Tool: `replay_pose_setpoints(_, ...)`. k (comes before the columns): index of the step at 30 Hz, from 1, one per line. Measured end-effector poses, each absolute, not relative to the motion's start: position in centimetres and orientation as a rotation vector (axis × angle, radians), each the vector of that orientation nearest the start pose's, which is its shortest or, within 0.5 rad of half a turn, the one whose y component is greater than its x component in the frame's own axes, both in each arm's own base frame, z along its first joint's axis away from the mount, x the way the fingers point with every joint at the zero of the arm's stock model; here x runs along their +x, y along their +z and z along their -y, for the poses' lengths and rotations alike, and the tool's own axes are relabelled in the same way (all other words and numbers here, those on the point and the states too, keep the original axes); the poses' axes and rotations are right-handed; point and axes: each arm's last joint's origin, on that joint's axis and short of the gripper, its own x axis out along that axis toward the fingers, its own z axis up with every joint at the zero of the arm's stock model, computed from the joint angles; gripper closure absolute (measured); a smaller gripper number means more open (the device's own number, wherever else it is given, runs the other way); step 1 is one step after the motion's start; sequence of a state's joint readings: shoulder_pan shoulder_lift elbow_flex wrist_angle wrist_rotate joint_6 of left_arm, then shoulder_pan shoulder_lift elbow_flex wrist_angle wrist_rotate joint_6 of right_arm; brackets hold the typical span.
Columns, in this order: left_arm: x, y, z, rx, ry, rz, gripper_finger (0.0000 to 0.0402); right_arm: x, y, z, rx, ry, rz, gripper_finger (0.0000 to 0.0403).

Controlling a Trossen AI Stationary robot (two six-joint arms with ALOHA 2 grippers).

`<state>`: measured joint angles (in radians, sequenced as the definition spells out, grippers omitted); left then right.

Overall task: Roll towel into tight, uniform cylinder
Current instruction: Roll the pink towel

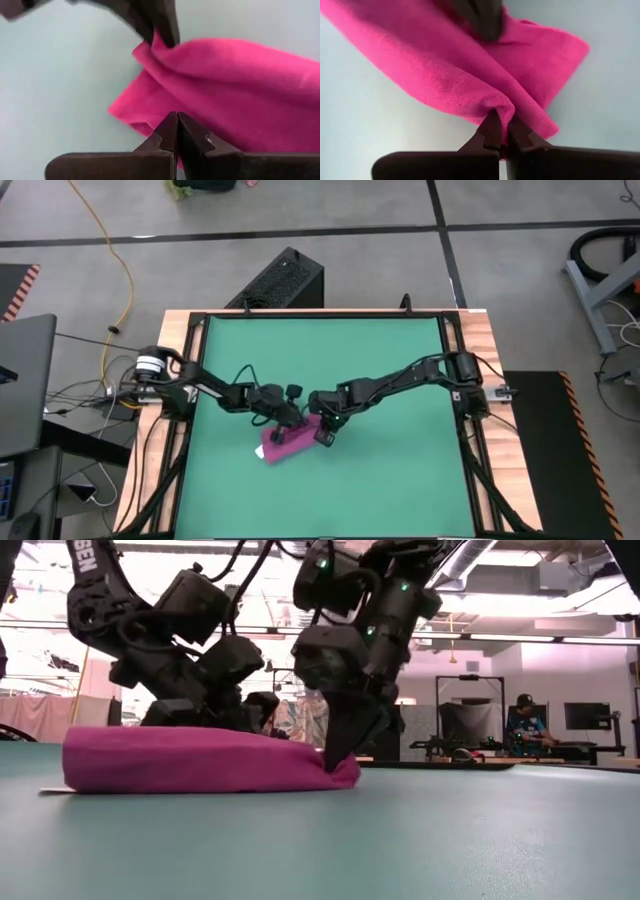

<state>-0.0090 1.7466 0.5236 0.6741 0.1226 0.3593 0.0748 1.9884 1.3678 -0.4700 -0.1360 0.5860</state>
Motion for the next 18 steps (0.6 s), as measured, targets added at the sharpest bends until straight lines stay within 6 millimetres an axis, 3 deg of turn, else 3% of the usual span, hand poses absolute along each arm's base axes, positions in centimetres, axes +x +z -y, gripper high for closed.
replay_pose_setpoints(8,30.3,9.5,0.3,0.304,-0.233,-0.53,0.0401,39.7,18.9,-5.1,0.494,-0.149,-1.056,0.039)
replay_pose_setpoints(14,31.3,9.4,0.6,0.238,-0.267,-0.531,0.0401,40.2,17.0,-4.3,0.482,-0.188,-1.097,0.039)
replay_pose_setpoints(18,31.4,9.1,0.7,0.215,-0.277,-0.542,0.0401,40.3,16.9,-3.5,0.485,-0.227,-1.091,0.039)
